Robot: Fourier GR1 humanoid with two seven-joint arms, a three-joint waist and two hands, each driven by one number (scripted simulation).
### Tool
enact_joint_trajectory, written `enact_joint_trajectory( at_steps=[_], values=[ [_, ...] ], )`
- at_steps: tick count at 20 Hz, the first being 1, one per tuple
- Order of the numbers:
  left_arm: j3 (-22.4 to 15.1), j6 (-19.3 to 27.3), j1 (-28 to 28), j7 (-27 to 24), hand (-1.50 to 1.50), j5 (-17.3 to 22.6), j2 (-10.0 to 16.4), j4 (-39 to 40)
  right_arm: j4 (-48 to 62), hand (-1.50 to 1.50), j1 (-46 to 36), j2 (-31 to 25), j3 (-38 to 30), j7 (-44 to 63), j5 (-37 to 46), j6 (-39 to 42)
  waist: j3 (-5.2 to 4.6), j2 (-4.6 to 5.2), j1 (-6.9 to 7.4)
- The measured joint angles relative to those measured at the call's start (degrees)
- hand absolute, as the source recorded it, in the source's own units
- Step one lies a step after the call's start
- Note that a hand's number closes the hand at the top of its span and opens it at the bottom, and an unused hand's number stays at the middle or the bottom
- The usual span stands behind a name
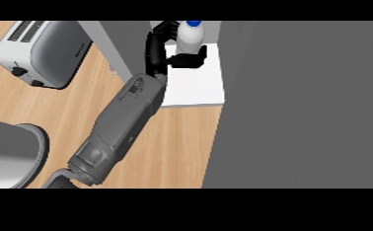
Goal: Pick up the bottled water, place it into the cabinet and close the cabinet
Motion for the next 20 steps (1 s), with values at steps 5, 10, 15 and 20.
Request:
enact_joint_trajectory(
  at_steps=[5,10,15,20],
  values=[
    [0.52,1.92,-2.58,-1.51,1.50,-1.45,0.11,8.12,-0.20,-1.50,0.41,-0.64,-0.46,-0.43,-0.26,0.17,0.01,0.15,-0.26],
    [2.12,3.07,-5.39,-3.39,1.50,-0.81,-0.05,14.65,-0.14,-1.50,0.67,-1.03,0.31,-1.00,-0.41,0.38,-0.01,0.40,-0.93],
    [3.80,3.20,-6.41,-5.90,1.50,-0.07,0.19,19.28,-0.06,-1.50,1.05,-1.52,0.51,-2.31,-0.51,0.41,-0.02,0.61,-1.44],
    [4.66,3.90,-6.84,-8.43,-1.50,-0.83,0.57,23.27,0.14,-1.50,1.42,-1.62,0.63,-3.27,-0.78,0.63,-0.02,0.72,-1.43]
  ],
)
